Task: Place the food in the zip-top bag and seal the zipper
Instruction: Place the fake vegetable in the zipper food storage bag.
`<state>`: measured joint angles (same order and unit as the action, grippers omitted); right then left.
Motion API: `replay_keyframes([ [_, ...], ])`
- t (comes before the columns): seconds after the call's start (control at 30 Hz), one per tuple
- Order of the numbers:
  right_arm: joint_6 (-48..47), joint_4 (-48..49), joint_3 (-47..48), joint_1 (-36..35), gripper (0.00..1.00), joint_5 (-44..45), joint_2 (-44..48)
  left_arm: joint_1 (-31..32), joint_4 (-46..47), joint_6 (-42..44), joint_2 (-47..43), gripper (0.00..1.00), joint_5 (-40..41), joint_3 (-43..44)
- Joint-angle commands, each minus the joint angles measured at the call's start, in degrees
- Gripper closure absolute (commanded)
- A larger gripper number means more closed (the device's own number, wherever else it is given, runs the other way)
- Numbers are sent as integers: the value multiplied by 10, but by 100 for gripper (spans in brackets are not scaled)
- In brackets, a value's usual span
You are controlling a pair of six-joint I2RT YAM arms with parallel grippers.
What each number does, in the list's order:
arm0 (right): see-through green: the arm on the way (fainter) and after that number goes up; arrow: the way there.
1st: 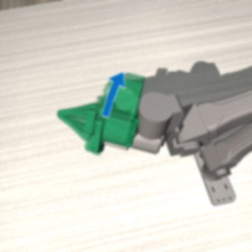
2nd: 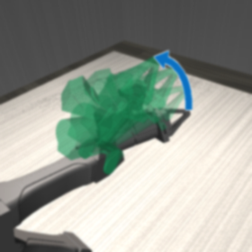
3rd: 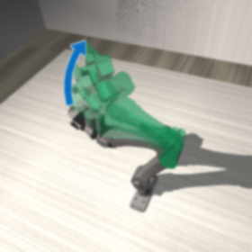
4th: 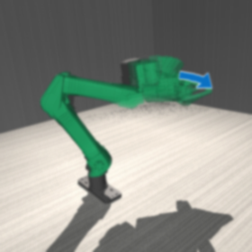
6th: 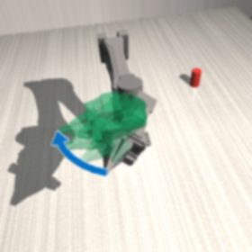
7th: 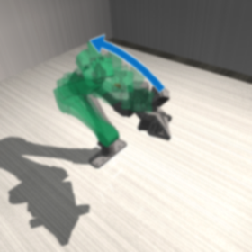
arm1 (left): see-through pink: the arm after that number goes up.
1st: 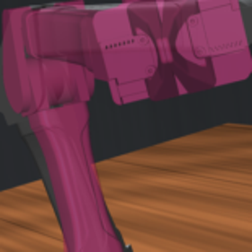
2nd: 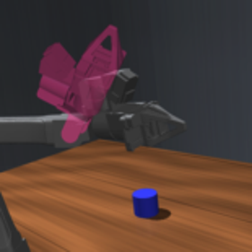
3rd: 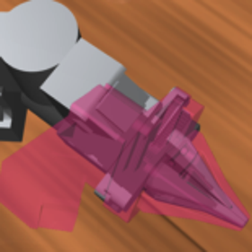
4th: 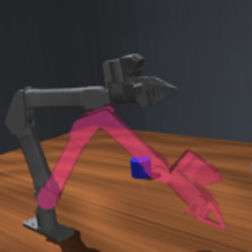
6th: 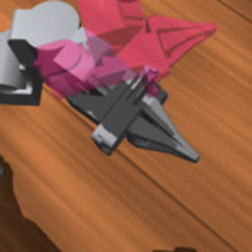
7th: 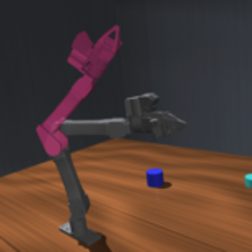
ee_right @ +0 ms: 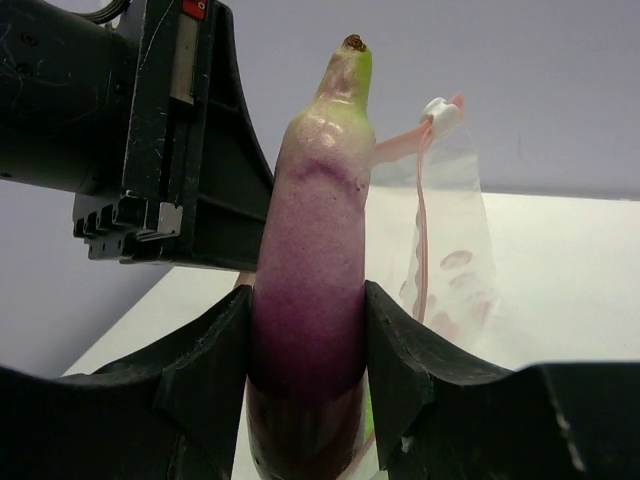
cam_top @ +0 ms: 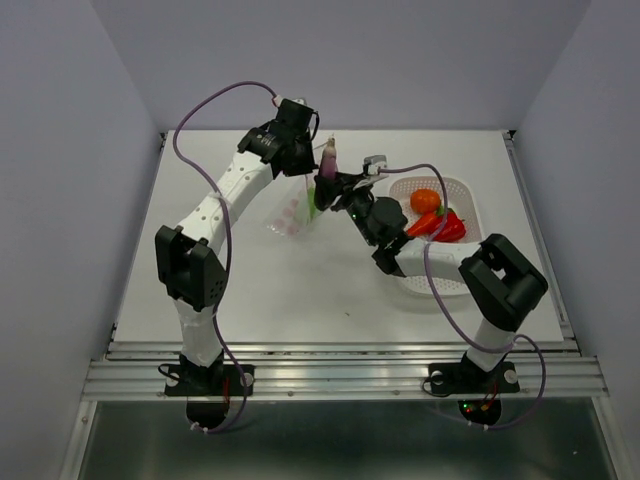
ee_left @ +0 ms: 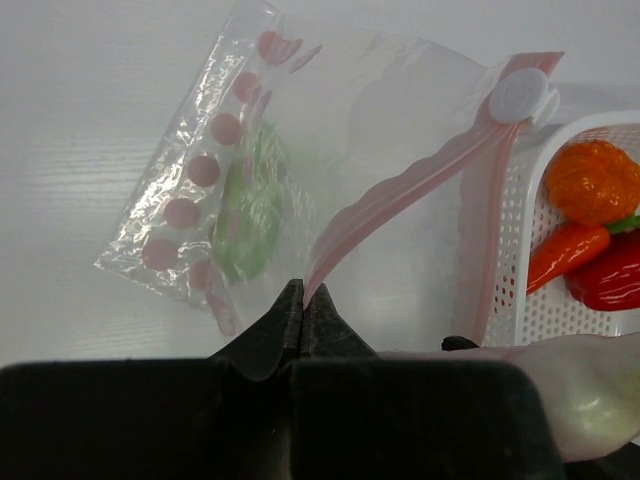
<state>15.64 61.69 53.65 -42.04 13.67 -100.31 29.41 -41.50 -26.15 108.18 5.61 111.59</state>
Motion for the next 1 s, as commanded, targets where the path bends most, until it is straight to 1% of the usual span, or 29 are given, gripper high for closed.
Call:
replay_keyframes([
  [0.0,-32,-19,-3,-13,61,37,29,-4,5,-9,-33,100,-7,27],
  [0.13,-37,-79,22,-24,46,51,27,-5,7,-11,-31,100,-12,28],
  [0.17,-34,-89,27,-24,37,54,28,-5,7,-11,-32,100,-13,28],
  [0.2,-28,-96,30,-24,34,57,31,-5,7,-11,-32,100,-14,26],
  [0.23,-23,-103,30,-24,33,66,35,-5,7,-11,-32,100,-13,26],
  [0.3,-12,-123,37,-24,25,76,40,-5,7,-11,-33,100,-10,25],
  [0.33,-10,-129,40,-24,23,78,42,-5,8,-11,-32,100,-9,25],
  [0.43,-4,-155,51,-24,19,79,48,-5,8,-10,-31,100,-13,24],
  [0.53,2,-183,61,-24,17,79,52,-5,8,-9,-31,100,-13,23],
  [0.63,20,-235,83,-24,10,79,64,-5,9,-7,-32,100,-12,21],
  [0.67,35,-258,92,-24,0,84,75,-5,8,-7,-32,100,-12,21],
  [0.7,40,-279,110,-24,0,87,82,-6,9,-5,-32,100,-11,19],
  [0.73,46,-325,118,-24,0,100,89,-6,10,-6,-32,100,-10,18],
  [0.8,57,-364,127,-24,0,120,116,-6,12,-6,-32,100,-10,12],
  [0.87,69,-406,119,-17,0,159,141,-6,13,-6,-32,100,-12,9],
  [0.9,80,-442,110,-12,0,179,166,-6,14,-5,-32,100,-12,8],
  [0.93,106,-463,107,5,0,184,179,-6,15,-5,-32,100,-12,6],
  [0.97,106,-490,105,5,0,188,191,-6,17,-5,-32,100,-12,4],
])
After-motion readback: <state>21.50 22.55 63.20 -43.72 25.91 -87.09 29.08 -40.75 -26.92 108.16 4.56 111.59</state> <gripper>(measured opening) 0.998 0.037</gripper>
